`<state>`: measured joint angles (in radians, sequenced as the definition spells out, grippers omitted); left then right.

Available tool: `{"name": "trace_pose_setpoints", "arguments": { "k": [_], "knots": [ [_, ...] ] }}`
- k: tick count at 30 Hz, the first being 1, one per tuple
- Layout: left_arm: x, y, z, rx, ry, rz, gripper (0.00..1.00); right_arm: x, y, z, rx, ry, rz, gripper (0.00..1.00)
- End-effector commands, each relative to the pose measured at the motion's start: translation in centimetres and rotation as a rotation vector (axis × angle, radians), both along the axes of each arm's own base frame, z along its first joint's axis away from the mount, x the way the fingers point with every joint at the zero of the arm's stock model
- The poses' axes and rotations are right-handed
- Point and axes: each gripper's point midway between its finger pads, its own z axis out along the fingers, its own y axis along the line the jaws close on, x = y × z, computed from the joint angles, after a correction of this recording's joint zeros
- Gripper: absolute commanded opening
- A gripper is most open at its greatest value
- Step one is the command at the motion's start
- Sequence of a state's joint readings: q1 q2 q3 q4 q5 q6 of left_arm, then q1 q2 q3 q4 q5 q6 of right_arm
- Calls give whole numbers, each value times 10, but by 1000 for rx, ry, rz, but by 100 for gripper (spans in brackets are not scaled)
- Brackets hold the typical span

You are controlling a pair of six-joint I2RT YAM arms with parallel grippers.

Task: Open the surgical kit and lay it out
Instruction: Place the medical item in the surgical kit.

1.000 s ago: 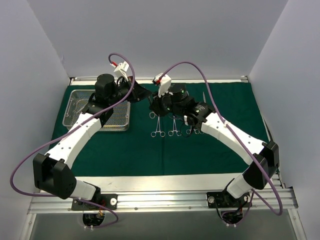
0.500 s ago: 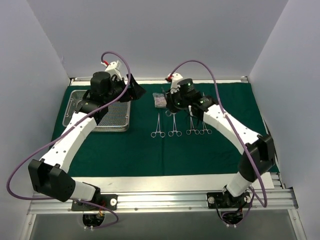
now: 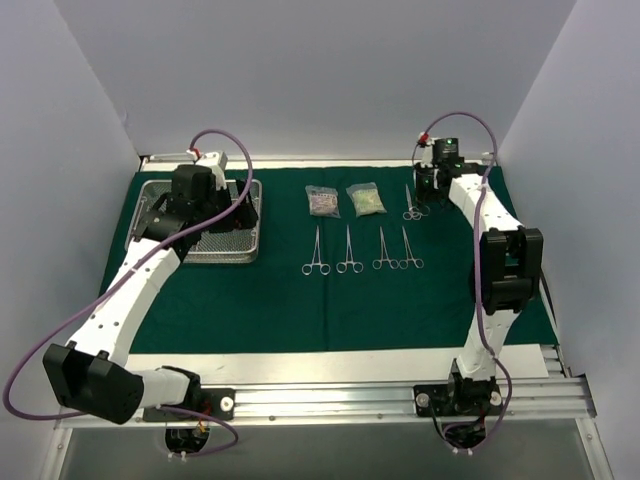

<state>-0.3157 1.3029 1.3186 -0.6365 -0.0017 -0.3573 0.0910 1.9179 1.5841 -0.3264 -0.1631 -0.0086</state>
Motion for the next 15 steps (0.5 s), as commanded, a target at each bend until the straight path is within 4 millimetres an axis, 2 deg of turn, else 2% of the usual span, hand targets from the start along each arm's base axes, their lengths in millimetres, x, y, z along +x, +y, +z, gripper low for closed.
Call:
{"name": "trace_pose_setpoints", "arguments": {
  "k": [1, 2, 3, 5, 6, 8, 9, 15],
  "knots": [
    [-15, 20, -8, 64, 31, 23, 98, 13, -26, -3, -49, 15, 12, 0],
    [-17, 22, -9, 69, 34, 25, 97, 20, -32, 0, -56, 1, 9, 0],
    [-18, 23, -11, 74, 42, 24, 97, 24, -46, -10, -69, 15, -1, 0],
    [-20, 25, -14, 82, 58, 21, 97, 33, -50, -11, -77, 8, 4, 0],
    [-21, 25, -15, 85, 65, 17, 97, 36, -67, -22, -82, 29, -18, 0],
    [-23, 25, -17, 89, 72, 16, 97, 45, -72, -20, -84, 24, -12, 0],
    [-23, 25, -18, 88, 75, 14, 97, 47, -75, -32, -94, 45, -5, 0],
    [-22, 22, -21, 82, 93, 4, 97, 63, -84, -51, -91, 70, -2, 0]
  ]
}}
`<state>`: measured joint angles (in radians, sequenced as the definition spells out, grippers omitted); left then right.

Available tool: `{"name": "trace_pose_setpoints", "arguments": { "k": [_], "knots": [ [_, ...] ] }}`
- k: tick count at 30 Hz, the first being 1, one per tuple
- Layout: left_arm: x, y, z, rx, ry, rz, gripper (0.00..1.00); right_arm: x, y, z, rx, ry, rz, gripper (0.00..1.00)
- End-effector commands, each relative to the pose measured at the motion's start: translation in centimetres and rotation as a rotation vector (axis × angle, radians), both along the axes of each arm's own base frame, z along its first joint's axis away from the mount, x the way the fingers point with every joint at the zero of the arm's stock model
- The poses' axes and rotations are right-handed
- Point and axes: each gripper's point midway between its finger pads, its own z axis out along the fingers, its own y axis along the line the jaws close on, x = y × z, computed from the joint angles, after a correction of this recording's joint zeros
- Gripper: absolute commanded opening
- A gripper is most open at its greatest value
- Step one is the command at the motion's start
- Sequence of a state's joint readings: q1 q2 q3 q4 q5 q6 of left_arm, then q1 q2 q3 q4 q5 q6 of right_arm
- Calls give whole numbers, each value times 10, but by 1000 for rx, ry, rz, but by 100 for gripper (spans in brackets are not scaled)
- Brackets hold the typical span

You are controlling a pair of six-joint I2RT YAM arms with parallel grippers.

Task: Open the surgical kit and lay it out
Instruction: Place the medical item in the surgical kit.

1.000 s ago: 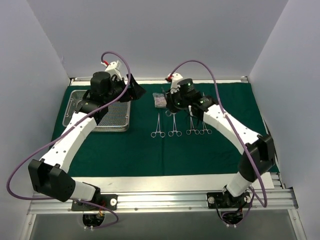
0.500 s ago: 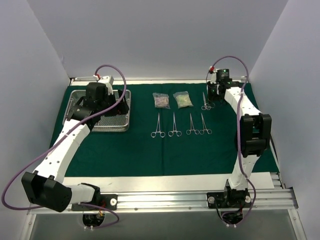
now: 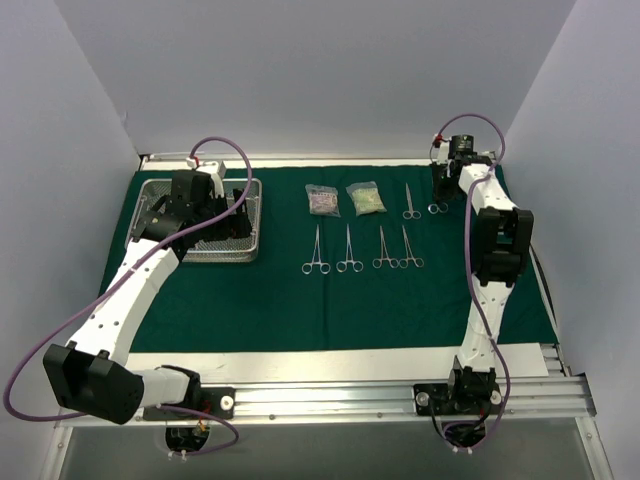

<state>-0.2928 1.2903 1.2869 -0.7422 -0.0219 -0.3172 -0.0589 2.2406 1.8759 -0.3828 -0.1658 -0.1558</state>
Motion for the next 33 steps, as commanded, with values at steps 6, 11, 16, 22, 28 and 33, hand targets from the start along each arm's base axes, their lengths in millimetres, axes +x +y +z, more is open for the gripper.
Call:
{"name": "trace_pose_setpoints", "arguments": {
  "k": [6, 11, 16, 22, 28, 33],
  "knots": [
    [0, 1, 4, 0, -6, -5, 97, 10, -2, -11, 5, 30, 36, 0],
    [2, 1, 3, -1, -4, -1, 97, 12, 5, -16, 41, 33, 59, 0],
    [2, 1, 2, -1, 2, 2, 97, 14, 9, -22, 60, 35, 64, 0],
    [2, 1, 0, -1, 10, 6, 97, 16, 7, -28, 67, 44, 53, 0],
    [2, 3, -1, 5, 13, 12, 97, 12, 6, -40, 76, 76, 44, 0],
    [2, 2, -3, 2, 20, 11, 97, 8, 0, -46, 76, 99, 16, 2]
  ]
}}
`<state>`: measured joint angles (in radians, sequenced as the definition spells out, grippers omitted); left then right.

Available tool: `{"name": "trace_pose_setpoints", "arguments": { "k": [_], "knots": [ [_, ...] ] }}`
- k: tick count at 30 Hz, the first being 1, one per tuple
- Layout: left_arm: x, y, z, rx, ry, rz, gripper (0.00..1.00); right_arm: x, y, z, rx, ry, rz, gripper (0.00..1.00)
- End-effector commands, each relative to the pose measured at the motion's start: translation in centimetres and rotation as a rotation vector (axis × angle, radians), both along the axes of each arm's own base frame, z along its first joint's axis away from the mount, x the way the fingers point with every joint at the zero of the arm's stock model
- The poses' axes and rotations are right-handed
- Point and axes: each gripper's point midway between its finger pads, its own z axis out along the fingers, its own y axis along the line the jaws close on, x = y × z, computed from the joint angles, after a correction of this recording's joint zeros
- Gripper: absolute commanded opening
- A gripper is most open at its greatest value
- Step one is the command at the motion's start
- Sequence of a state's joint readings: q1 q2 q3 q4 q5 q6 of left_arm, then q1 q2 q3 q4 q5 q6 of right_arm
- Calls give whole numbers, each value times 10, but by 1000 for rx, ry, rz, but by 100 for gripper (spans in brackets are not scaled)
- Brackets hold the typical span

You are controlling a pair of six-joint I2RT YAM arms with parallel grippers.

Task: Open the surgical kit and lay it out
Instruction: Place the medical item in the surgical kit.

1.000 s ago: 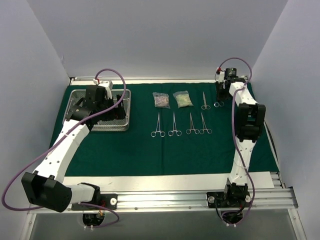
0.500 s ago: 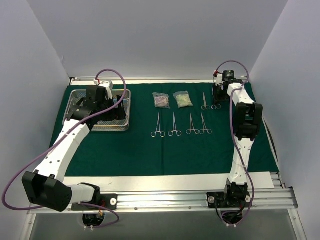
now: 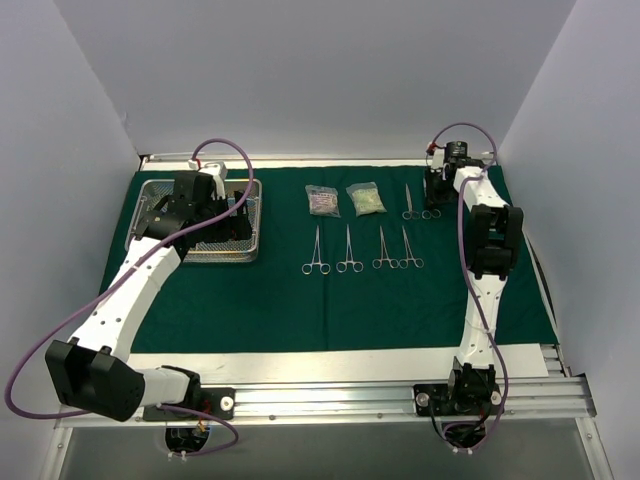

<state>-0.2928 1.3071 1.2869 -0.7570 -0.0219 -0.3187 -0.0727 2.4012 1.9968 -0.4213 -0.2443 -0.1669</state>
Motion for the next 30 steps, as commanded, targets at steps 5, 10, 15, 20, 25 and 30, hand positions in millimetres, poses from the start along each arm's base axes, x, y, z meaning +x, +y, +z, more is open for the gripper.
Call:
{"name": "trace_pose_setpoints", "arguments": {
  "k": [5, 10, 15, 20, 25, 30],
  "knots": [
    [4, 1, 4, -6, -6, 11, 97, -6, -11, -4, 11, 42, -51, 8],
    [4, 1, 3, -5, -3, 11, 97, -6, -15, 0, 21, 38, -81, 11],
    [5, 1, 2, -7, -2, 13, 97, -2, -15, 9, 24, 14, -87, 20],
    [4, 0, 2, -13, 1, 15, 97, 0, -13, 9, 35, 8, -75, 22],
    [3, 1, 1, -15, 0, 19, 97, 0, -11, 10, 43, 4, -68, 21],
    [4, 3, 3, -12, -8, 31, 97, 4, -11, 33, 43, -40, -74, 23]
  ]
}}
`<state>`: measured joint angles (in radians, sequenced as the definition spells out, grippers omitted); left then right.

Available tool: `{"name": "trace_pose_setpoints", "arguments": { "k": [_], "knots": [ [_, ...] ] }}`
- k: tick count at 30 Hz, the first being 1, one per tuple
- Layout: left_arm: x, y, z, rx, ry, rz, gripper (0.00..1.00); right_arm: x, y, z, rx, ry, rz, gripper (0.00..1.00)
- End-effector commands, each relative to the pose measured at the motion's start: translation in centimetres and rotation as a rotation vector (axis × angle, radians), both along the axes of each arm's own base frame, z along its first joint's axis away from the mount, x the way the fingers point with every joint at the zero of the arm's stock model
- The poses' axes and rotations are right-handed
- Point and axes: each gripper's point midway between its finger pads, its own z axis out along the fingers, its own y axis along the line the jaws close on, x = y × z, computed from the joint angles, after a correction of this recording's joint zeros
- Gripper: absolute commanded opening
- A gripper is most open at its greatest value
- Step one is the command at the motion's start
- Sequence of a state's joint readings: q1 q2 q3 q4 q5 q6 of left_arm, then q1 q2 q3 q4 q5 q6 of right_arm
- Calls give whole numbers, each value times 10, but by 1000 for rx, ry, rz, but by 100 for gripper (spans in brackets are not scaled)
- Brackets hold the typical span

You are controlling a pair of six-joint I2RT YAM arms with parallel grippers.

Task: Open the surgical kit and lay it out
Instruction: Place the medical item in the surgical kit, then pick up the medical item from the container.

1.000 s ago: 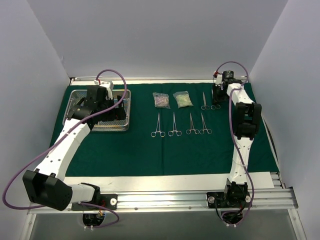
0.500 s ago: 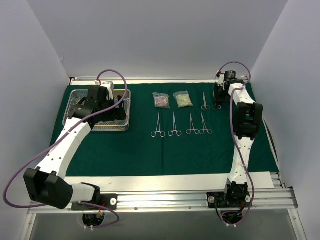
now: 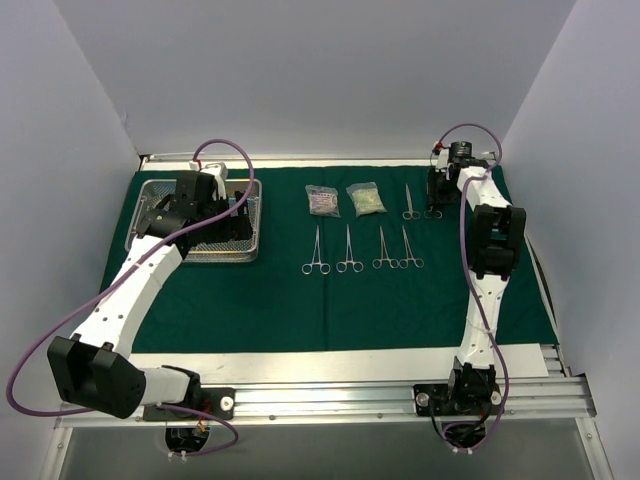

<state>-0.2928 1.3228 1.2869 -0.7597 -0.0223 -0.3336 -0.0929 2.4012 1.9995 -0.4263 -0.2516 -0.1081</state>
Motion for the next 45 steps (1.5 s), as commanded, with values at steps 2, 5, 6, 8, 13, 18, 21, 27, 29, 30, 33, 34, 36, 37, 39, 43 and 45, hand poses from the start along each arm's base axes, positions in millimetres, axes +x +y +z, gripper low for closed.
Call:
{"name": "trace_pose_setpoints", "arguments": {
  "k": [2, 5, 6, 8, 13, 18, 21, 27, 29, 30, 33, 34, 36, 37, 39, 43, 45],
  "knots": [
    [5, 5, 11, 2, -38, 28, 97, 7, -3, 56, 6, -93, -14, 25],
    [12, 13, 11, 27, -45, 44, 96, 7, -3, 96, 8, -162, -37, 27],
    [15, 16, 12, 32, -48, 52, 95, 5, -1, 105, 16, -172, -44, 29],
    [22, 21, 11, 36, -48, 63, 94, 2, 4, 140, 21, -236, -50, 33],
    [46, 47, 7, 47, -63, 110, 94, -24, 25, 216, 44, -352, -81, 39],
    [79, 74, -1, 80, -75, 131, 94, -58, 63, 267, 80, -476, -47, 53],
    [96, 94, -12, 112, -71, 147, 94, -86, 88, 285, 114, -533, -7, 63],
    [122, 147, -36, 164, -73, 229, 99, -147, 117, 313, 232, -641, 75, 84],
    [127, 163, -47, 180, -64, 242, 99, -159, 120, 305, 242, -637, 89, 91],
    [128, 168, -50, 189, -59, 244, 94, -169, 122, 312, 253, -660, 110, 93],
    [134, 188, -61, 220, -36, 255, 89, -181, 127, 305, 264, -654, 148, 94],
    [135, 192, -69, 234, -16, 245, 89, -186, 128, 306, 265, -660, 168, 94],
    [143, 198, -66, 240, -18, 239, 84, -192, 129, 298, 263, -649, 181, 94],
    [145, 199, -68, 248, -13, 217, 79, -193, 129, 294, 261, -642, 183, 94],
    [152, 196, -77, 237, 18, 189, 65, -195, 128, 281, 255, -621, 177, 94],
    [157, 181, -107, 141, 109, 167, 58, -196, 129, 268, 256, -588, 176, 94],
    [158, 180, -114, 130, 125, 170, 57, -196, 130, 266, 261, -582, 177, 94]
  ]
}}
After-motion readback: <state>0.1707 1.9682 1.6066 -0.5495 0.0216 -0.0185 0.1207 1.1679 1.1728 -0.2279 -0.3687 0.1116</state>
